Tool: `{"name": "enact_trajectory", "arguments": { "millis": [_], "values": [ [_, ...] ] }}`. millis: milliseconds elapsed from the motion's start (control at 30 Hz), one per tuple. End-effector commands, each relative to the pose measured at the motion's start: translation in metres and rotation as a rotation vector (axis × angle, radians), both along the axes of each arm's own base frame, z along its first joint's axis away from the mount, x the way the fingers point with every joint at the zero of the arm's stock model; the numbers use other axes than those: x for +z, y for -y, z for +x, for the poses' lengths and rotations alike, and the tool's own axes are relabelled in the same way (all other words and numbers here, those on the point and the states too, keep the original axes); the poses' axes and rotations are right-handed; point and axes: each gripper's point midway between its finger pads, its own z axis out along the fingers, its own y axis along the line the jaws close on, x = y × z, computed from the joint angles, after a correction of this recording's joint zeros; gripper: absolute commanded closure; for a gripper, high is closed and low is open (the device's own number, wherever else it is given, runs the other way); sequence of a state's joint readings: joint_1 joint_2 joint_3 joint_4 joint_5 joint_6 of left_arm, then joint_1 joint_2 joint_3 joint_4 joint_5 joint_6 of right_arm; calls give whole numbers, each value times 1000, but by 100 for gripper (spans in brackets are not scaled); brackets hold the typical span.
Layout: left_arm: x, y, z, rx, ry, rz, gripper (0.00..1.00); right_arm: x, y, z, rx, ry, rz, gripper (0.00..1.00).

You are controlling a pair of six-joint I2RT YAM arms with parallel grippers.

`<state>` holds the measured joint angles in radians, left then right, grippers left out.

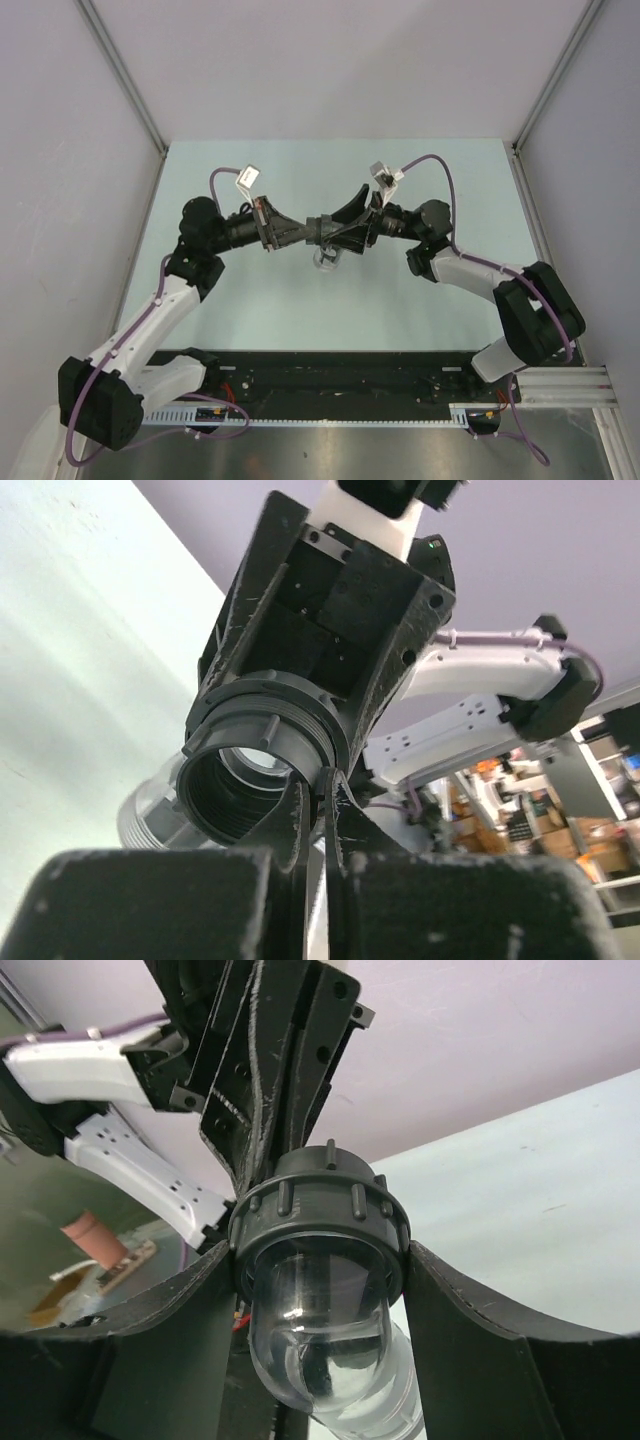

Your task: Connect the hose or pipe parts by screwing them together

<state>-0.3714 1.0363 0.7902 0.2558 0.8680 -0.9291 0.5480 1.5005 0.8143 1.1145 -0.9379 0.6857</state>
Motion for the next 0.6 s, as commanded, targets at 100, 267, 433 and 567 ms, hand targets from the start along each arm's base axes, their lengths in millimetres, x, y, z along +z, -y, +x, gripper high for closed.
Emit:
{"name": "enact_trajectory", "arguments": {
  "millis": [100, 267, 433, 567],
  "values": [
    [1, 2, -14, -38, 440, 60, 100, 48, 16, -8, 75, -21, 208, 100],
    [-2, 5, -17, -38, 700, 116, 100, 47, 17, -10, 103, -67, 197, 100],
    [-8, 12, -14, -34, 932, 188, 100, 48, 17, -12, 140, -131, 184, 100],
    [-22, 16, -11, -50, 1124, 261, 100, 49, 17, -14, 176, -194, 171, 100]
  ]
}}
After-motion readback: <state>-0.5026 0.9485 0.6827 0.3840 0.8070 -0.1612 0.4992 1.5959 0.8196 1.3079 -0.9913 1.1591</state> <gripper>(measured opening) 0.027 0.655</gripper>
